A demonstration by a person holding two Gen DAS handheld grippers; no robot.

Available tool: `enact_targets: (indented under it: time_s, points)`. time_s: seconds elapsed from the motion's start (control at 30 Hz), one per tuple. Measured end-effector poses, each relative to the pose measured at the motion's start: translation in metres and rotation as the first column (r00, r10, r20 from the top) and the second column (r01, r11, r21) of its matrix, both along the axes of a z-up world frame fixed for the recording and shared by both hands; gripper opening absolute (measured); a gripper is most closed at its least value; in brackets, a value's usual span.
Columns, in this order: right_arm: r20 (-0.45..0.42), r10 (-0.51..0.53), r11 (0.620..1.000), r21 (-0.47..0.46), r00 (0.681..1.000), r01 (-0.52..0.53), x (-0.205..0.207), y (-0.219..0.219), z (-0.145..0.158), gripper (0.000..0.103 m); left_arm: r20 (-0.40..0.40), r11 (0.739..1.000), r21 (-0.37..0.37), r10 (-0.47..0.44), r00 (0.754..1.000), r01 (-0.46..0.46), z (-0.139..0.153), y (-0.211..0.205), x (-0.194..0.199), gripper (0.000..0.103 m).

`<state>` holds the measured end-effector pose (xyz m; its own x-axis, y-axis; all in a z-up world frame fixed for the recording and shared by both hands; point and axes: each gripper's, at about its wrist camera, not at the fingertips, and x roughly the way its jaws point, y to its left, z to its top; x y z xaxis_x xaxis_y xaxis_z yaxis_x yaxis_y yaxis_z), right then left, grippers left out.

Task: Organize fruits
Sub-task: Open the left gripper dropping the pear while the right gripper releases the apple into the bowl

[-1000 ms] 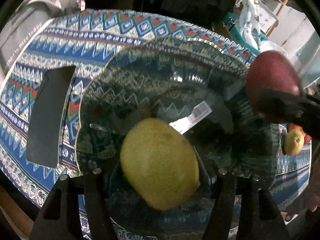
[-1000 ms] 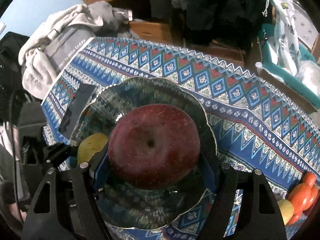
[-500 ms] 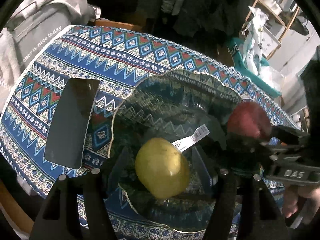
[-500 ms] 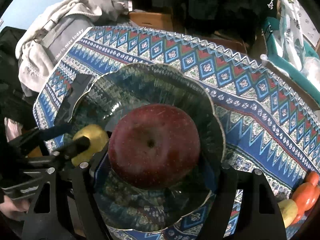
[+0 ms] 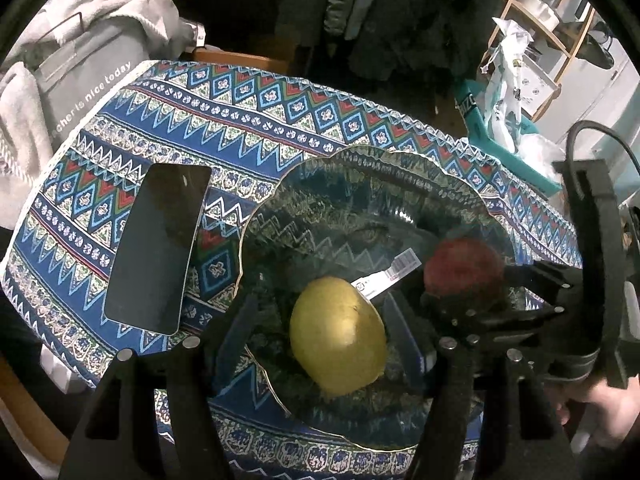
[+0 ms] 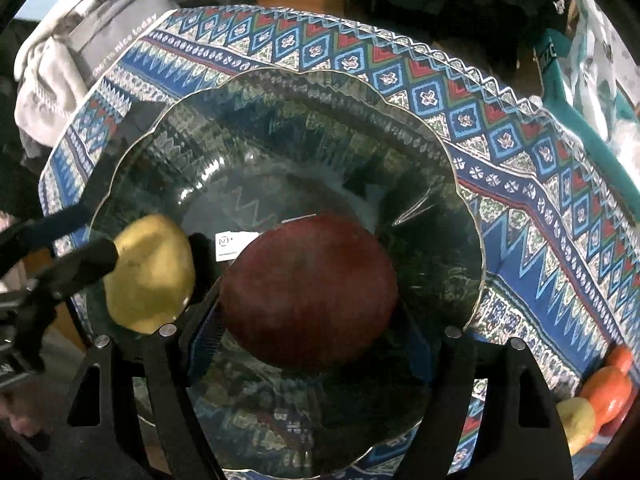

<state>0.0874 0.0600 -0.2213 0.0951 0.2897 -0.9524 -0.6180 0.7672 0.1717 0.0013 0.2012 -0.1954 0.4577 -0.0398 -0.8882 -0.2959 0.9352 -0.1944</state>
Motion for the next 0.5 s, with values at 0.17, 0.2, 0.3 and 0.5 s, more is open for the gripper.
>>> enact_targets:
  time_s: [0.17,0.2,0.3,0.5]
  points:
    - [0.035,-0.013,0.999,0.043,0.999,0.011,-0.003,-0.003,0.011,0.079,0.02,1.0,0.004,0.01,1.0,-0.01,0.01,0.001,-0.003,0.075]
    - [0.049,-0.011,0.999,0.054,0.999,0.008,-0.004,-0.004,0.017,0.079,0.028,1.0,0.016,0.016,0.999,-0.016,0.014,0.001,-0.004,0.075]
    - [0.095,-0.022,0.998,0.068,0.995,0.016,-0.006,-0.007,0.034,0.079,0.049,1.0,0.025,0.017,0.999,-0.018,0.024,0.0,-0.006,0.076]
    - [0.149,-0.078,0.988,0.145,0.986,0.056,-0.005,-0.024,0.073,0.079,0.111,0.999,0.04,0.017,0.994,-0.022,0.053,-0.006,-0.012,0.078]
